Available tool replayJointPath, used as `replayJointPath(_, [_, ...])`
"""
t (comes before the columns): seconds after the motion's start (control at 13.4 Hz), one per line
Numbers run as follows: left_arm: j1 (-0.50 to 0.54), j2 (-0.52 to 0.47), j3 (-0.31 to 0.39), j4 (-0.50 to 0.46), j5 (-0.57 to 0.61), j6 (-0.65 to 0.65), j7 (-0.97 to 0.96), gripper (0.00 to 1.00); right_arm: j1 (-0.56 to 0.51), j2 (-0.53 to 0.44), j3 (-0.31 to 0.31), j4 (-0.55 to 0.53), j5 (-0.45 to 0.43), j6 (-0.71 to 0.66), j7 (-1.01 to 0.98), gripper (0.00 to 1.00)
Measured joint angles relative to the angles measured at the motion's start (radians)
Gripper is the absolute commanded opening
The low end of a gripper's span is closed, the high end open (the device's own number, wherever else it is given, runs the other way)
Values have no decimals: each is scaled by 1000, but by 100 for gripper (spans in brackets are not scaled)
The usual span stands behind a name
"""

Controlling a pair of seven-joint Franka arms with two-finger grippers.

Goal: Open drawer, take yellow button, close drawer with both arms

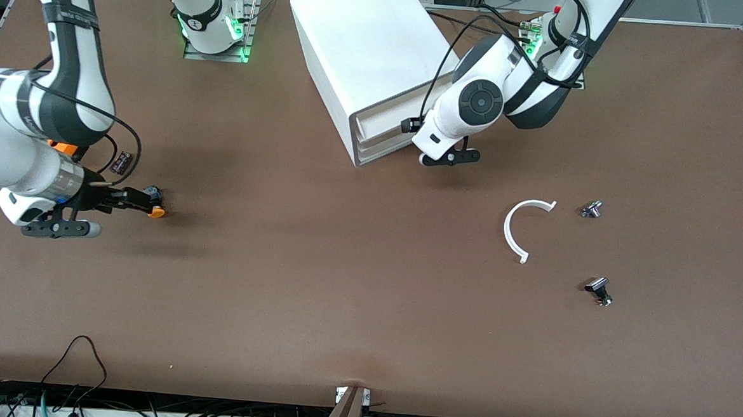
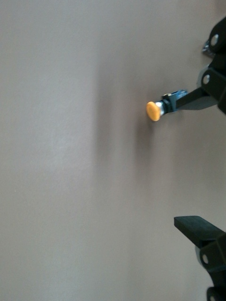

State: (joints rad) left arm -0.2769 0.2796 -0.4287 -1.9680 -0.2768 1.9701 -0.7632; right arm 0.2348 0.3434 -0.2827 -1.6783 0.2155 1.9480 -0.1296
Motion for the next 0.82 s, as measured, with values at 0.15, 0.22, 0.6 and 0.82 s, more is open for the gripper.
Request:
replayJointPath(0.15, [0, -2, -9, -6, 0, -2, -10, 100, -81, -15, 55, 52, -35, -85, 0, 100])
replayJointPath(0.22, [0, -2, -9, -9, 0, -5, -11, 100, -119, -27, 85, 77, -59, -126, 0, 100])
replayJointPath(0.6, [0, -4, -20, -14, 0, -50, -12, 100, -223, -116, 134, 147, -107, -321, 11, 100])
replayJointPath(0.82, [0, -6, -26, -15, 0, -65, -11, 100, -270, -140, 170, 188, -161, -416, 29, 100])
